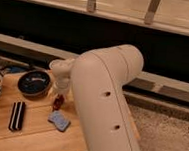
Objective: Place the pepper in the ceramic cup
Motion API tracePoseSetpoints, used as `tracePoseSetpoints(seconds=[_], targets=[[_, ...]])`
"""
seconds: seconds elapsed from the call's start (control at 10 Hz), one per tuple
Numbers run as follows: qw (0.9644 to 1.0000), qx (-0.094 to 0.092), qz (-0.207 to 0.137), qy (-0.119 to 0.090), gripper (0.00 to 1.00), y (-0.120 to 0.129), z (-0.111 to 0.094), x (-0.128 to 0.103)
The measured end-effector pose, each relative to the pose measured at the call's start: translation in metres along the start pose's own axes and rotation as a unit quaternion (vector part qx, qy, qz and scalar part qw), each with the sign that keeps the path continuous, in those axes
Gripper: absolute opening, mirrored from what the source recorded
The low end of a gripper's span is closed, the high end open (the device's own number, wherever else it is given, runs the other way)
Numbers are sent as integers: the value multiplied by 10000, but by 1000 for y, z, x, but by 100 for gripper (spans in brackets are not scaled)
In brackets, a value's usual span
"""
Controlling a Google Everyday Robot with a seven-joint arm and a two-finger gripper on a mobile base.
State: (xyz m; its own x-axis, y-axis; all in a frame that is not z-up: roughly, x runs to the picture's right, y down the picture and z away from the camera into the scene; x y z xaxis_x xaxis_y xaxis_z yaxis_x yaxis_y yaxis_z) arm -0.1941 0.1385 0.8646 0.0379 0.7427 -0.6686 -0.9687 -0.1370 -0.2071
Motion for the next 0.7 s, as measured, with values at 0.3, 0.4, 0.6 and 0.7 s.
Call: tracePoseSetpoints(seconds=[0.3,0.4,0.6,0.7], targets=[[9998,-43,-213,42,80,11,2,2],[9996,-46,-231,139,80,10,9,1],[9988,-50,-320,354,80,17,26,3],[9987,-60,-298,403,80,17,28,3]])
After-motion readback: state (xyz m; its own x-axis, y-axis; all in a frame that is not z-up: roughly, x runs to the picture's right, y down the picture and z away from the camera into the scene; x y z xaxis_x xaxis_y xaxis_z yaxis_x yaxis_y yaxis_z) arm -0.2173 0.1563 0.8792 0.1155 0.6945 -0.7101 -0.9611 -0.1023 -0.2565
